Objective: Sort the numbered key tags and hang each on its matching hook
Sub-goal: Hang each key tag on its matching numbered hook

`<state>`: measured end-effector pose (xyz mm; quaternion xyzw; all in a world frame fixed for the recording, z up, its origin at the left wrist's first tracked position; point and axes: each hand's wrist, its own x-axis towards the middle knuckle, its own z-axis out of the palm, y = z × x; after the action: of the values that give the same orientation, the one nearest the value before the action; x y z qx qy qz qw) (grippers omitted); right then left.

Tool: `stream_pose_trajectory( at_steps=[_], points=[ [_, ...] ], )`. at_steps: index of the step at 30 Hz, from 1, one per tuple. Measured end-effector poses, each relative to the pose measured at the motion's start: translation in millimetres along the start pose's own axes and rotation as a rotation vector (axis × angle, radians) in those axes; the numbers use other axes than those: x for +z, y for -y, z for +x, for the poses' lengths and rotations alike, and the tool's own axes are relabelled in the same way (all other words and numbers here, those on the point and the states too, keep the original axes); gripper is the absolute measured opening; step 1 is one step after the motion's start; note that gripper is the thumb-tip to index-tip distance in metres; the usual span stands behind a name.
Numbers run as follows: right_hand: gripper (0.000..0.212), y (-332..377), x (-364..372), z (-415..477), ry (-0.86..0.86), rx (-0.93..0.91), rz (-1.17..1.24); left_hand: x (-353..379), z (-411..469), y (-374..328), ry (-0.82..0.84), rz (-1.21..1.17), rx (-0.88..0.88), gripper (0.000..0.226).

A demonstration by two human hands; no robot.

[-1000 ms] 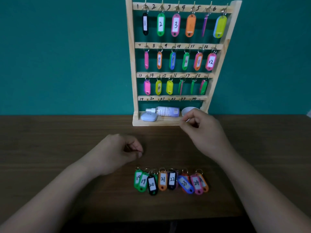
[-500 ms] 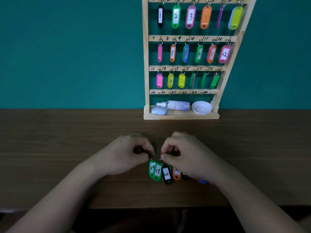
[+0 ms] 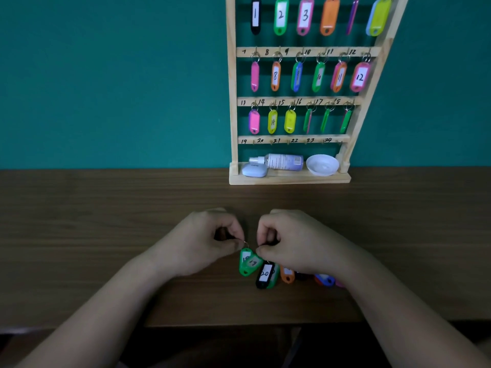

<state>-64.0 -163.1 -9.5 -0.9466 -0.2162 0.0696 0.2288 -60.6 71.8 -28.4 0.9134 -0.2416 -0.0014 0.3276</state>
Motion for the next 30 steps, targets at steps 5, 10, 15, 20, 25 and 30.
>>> stream_pose_trajectory(
  at_steps=[5, 10, 15, 20, 25, 30],
  points=[
    [0.016, 2.6, -0.8, 0.9, 0.047, 0.01, -0.02, 2.4, 1.1, 5.7, -0.008, -0.054, -0.016, 0.012],
    [0.012, 5.1, -0.1, 4.2, 0.113, -0.024, -0.172, 3.7, 2.5, 10.4, -0.004, -0.114, -0.041, 0.009],
    [0.007, 6.7, -2.9, 5.4, 0.093, -0.051, -0.142, 2.5, 3.9, 13.0, -0.049, -0.211, -0.073, 0.008],
    [0.012, -1.1, -18.9, 12.7, -0.036, -0.036, -0.007, -1.1, 12.4, 12.7, -0.088, -0.213, -0.088, 0.008],
    [0.012, -16.1, -39.3, 31.0, -0.199, -0.012, 0.065, -4.4, 30.4, 10.6, -0.172, -0.099, -0.09, 0.011],
    [0.011, -27.4, -58.5, 68.2, -0.367, 0.037, 0.124, 2.8, 50.3, 10.4, -0.258, -0.043, -0.105, 0.013]
  ],
)
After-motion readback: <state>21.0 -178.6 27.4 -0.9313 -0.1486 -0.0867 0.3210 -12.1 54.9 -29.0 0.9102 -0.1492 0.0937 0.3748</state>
